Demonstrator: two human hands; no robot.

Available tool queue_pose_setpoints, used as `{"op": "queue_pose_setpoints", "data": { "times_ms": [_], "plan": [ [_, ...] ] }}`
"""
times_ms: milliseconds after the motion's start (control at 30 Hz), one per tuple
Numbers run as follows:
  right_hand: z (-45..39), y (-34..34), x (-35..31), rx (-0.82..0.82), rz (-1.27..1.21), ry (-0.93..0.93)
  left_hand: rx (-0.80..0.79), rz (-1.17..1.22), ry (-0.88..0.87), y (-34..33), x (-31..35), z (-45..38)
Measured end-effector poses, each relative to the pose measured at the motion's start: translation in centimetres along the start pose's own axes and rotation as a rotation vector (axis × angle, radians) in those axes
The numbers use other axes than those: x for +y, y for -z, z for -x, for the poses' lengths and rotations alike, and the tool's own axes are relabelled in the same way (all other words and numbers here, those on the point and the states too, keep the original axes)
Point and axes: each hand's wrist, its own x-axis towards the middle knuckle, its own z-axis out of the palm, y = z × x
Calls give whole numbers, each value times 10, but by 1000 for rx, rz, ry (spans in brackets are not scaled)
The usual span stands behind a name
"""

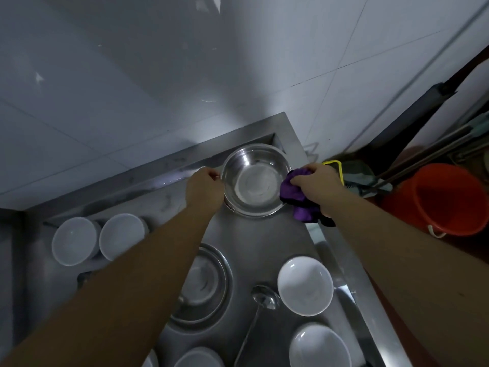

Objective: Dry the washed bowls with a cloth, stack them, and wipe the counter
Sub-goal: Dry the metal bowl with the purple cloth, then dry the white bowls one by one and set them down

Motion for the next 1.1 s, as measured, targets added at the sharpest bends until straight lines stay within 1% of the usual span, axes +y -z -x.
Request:
{"op": "queue_pose_setpoints", "data": {
  "times_ms": [133,233,400,500,567,733,867,1100],
  "plan": [
    [3,5,7,-37,50,19,-26,-33,38,-1,2,0],
    [9,12,9,-20,88,20,-24,-21,51,3,2,5],
    [30,27,20,17,73,37,-57,-60,-63,6,-4,39],
    [48,35,31,38,69,36,-172,-82,-156,4,-15,75],
    [62,39,39,31,83,31,-266,-107,-183,0,-23,98],
    [99,50,65,18,151,38,-476,-301,-231,-20,-32,148],
    [129,52,95,12,113,28,-532,-325,-205,-43,-33,176],
    [170,48,147,18,8,-26,-575,-525,-184,-76,-30,196]
  ]
}}
